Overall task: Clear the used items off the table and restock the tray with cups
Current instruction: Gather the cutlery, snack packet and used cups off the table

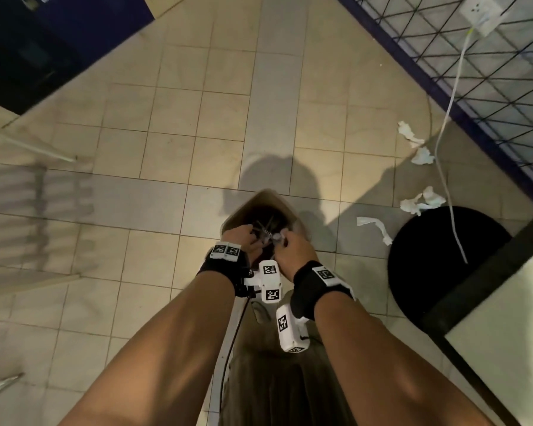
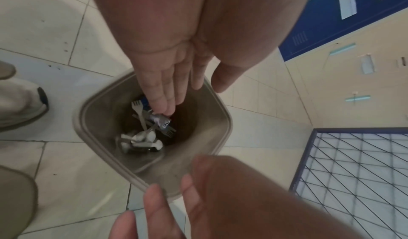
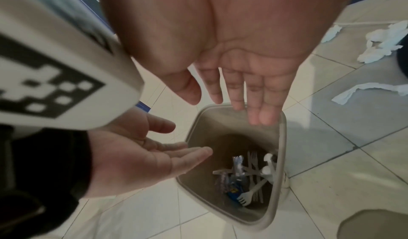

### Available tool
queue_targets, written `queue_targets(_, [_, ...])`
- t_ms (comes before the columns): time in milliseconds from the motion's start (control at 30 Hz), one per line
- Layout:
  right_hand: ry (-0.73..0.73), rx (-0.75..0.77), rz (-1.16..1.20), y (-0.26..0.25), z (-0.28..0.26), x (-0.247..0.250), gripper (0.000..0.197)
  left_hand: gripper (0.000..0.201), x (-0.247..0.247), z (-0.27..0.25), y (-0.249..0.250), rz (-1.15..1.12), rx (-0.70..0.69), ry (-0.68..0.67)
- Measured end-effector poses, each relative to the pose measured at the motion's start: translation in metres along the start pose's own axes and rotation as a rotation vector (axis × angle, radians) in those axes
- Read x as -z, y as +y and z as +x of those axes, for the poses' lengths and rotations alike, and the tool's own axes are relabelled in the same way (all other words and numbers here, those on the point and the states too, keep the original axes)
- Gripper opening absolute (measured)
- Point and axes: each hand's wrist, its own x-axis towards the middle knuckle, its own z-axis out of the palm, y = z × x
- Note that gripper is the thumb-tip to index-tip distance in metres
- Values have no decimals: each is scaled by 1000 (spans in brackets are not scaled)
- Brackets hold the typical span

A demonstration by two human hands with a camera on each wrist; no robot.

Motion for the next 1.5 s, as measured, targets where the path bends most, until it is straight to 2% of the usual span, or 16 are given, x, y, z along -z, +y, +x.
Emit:
queue_targets(100, [18, 53, 38, -13, -43, 8, 35, 47, 4, -54, 10, 36, -37, 11])
queue_targets(200, [-15, 94, 87, -37, -96, 22, 46, 42, 17, -119, 23, 141, -159, 47])
queue_targets(333, [-20, 167, 119, -74, -163, 48, 48, 45, 35, -211, 40, 220, -300, 52])
queue_targets(367, [-18, 189, 142, -82, -184, 58, 47, 41, 38, -236, 45, 225, -330, 50])
queue_targets(433, [-11, 241, 192, -92, -223, 78, 46, 18, 39, -288, 50, 223, -395, 43])
queue_targets(467, [-5, 261, 213, -94, -242, 88, 45, 12, 38, -311, 52, 228, -429, 35])
queue_targets(567, [13, 293, 295, -90, -298, 125, 39, 12, 26, -373, 49, 274, -529, -44])
queue_targets(667, [126, 351, 339, -68, -342, 163, 28, 12, 3, -414, 38, 413, -631, -136])
queue_targets(733, [267, 395, 299, -44, -363, 188, 23, 18, -17, -432, 28, 526, -688, -179])
queue_targets(800, [402, 406, 251, -13, -377, 210, 20, 29, -41, -444, 16, 611, -683, -208])
queue_targets(933, [586, 280, 5, 61, -396, 248, 17, 27, -91, -457, -6, 905, -785, -158])
queue_targets(1000, [561, 161, -120, 99, -406, 263, 20, 42, -117, -456, -16, 1063, -808, -131])
queue_targets(1100, [493, 68, -224, 153, -421, 279, 32, 55, -147, -458, -28, 1295, -798, -6])
queue_targets(1200, [411, 70, -320, 196, -428, 285, 42, 64, -167, -461, -42, 1326, -772, 94])
queue_targets(1300, [360, 124, -422, 220, -426, 286, 38, 55, -179, -460, -53, 1337, -769, 183])
queue_targets(1500, [324, 248, -584, 244, -425, 287, 23, 7, -180, -465, -72, 1213, -754, 180])
